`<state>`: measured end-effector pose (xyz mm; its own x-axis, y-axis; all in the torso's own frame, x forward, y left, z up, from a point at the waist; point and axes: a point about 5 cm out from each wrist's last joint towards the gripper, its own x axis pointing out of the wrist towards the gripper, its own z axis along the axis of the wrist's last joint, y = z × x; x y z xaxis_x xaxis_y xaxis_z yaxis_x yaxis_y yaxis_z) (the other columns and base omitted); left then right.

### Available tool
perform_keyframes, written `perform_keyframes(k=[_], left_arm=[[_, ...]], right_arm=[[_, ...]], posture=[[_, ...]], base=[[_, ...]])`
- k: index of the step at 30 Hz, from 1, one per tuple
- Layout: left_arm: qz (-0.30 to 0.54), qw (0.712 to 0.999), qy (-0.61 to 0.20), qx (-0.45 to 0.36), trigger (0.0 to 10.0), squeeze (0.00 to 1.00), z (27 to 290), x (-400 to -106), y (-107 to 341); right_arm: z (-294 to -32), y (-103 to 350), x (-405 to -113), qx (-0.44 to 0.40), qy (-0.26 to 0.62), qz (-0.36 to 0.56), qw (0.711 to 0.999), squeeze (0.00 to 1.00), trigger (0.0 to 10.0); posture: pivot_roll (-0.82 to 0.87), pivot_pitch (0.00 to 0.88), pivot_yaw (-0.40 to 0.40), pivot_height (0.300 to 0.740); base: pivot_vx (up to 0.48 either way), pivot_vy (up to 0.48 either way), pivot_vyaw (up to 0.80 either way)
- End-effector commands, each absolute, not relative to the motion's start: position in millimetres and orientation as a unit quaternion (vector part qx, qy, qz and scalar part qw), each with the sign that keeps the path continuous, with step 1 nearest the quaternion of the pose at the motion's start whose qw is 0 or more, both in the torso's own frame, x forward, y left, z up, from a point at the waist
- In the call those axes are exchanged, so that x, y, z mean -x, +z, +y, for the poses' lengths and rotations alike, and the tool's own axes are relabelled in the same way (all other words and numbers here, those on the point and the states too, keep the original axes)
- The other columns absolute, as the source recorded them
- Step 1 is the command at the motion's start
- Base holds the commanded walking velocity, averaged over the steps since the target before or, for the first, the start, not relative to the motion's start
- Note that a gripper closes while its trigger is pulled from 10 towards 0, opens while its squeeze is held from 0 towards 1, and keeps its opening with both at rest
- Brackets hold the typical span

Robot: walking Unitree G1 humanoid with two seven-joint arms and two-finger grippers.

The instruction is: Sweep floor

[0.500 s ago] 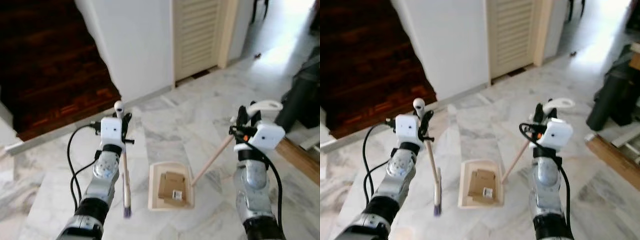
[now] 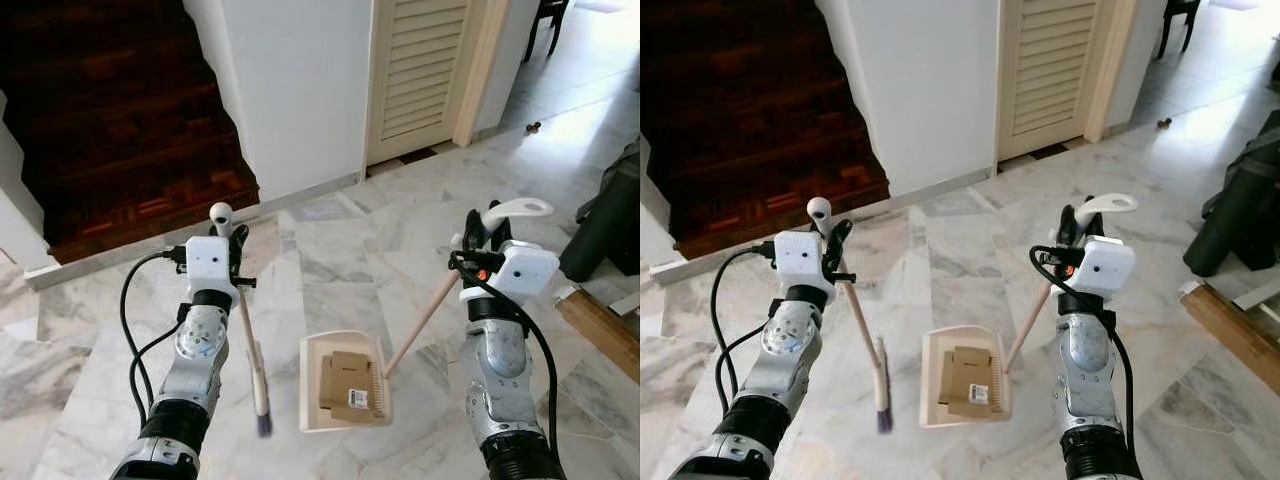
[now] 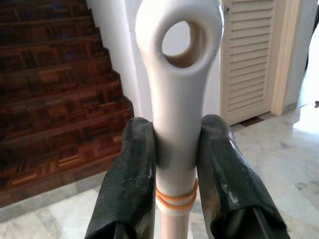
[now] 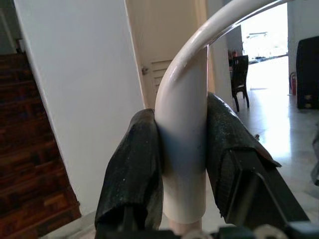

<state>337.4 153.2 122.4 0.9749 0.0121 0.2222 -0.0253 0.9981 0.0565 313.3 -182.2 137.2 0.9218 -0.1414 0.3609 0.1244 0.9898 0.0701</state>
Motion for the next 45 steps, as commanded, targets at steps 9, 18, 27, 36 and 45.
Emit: perform_keyframes(k=[9, 18, 27, 36, 45], left_arm=[[-0.137, 0.990, 0.005, -0.040, 10.0, 0.00, 151.9, -336.5, 133.5], [-0.135, 0.990, 0.004, -0.035, 10.0, 0.00, 147.6, -335.8, 132.4], [-0.133, 0.990, 0.008, -0.036, 10.0, 0.00, 150.3, -337.9, 134.4], [-0.136, 0.990, 0.006, -0.031, 10.0, 0.00, 146.2, -341.5, 138.8], [-0.133, 0.991, -0.001, -0.031, 10.0, 0.00, 146.5, -342.6, 138.7]], right_arm=[[-179.6, 145.6, -316.6, -0.028, -0.061, -0.202, 0.977, 0.00, 10.0], [-182.1, 143.6, -316.9, -0.025, -0.057, -0.196, 0.979, 0.00, 10.0], [-184.8, 143.8, -313.8, -0.033, -0.071, -0.198, 0.977, 0.00, 10.0], [-181.1, 148.0, -316.3, -0.032, -0.063, -0.200, 0.977, 0.00, 10.0], [-178.2, 148.1, -314.2, -0.033, -0.065, -0.203, 0.976, 0.00, 10.0]], posture=[[-0.11, 0.000, 0.058, 0.740], [-0.10, 0.000, 0.048, 0.740], [-0.11, 0.000, 0.064, 0.740], [-0.12, 0.000, 0.064, 0.740], [-0.17, 0.000, 0.091, 0.740]], base=[[0.000, 0.000, 0.00], [0.000, 0.263, 0.00], [0.000, 0.268, 0.00], [0.000, 0.268, 0.00], [0.000, 0.270, 0.00]])
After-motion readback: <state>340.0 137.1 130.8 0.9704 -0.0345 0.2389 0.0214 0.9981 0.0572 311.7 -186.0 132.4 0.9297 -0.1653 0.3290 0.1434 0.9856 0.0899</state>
